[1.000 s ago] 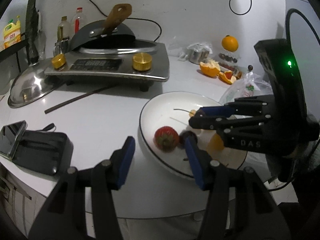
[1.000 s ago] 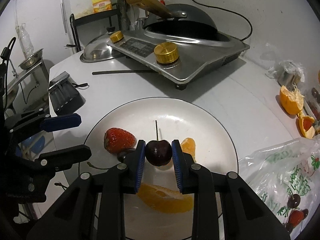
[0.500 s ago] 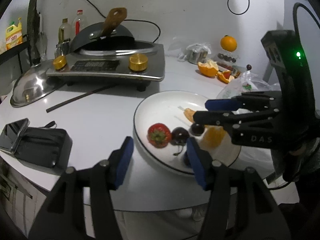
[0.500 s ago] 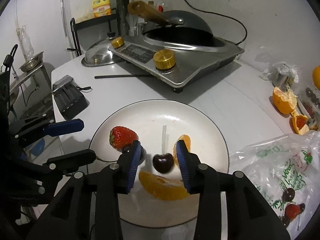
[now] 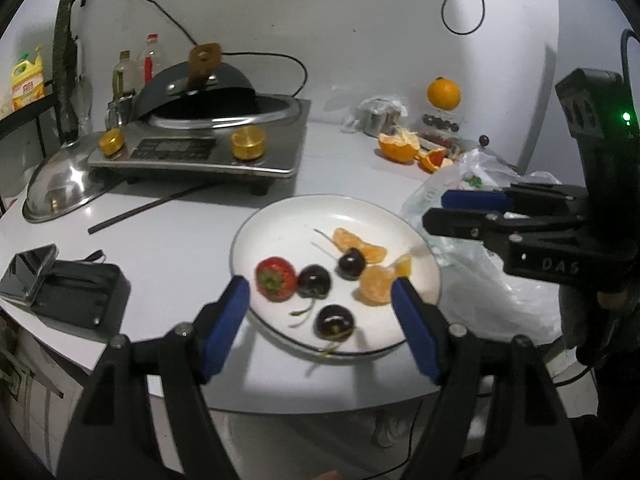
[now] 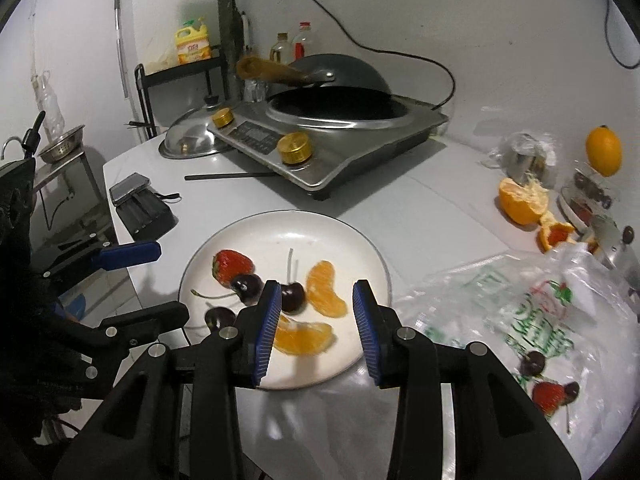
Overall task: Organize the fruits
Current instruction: 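Move both open tools back to the cherries on the plastic bag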
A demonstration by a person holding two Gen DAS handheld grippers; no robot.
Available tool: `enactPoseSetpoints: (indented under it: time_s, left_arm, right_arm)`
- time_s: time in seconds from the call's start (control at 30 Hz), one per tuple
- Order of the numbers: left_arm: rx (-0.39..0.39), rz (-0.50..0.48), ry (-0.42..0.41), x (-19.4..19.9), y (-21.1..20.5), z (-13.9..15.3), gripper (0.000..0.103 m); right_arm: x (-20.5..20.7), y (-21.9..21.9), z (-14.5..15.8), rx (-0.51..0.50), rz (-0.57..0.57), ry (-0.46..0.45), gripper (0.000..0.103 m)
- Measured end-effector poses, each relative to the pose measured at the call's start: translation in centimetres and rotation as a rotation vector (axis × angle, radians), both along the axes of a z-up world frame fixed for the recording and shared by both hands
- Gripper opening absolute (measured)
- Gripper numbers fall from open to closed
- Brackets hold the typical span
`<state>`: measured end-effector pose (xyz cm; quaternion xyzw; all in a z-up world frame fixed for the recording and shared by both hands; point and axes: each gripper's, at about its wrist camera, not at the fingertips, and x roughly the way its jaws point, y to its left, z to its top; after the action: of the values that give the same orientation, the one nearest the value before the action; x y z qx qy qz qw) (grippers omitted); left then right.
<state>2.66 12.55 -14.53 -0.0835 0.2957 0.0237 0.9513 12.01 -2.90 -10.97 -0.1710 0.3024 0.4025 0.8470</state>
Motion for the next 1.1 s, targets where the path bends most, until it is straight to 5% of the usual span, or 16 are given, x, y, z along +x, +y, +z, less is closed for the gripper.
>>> enactPoseSetpoints:
  time_s: [0.53,1.1]
  left_arm:
    - [0.037,-0.044,-0.008,1.6,-6.4,1.6,0.075]
    - [0.066,-0.121,0.040,4.4,-11.5,1.0,0.075]
  right_arm:
    - [0.6,-8.7,0.4,0.057,-0.101,-0.014,0.047]
    - [4.1,-16.2,-3.6,0.007,-0.250,0.036,0.047]
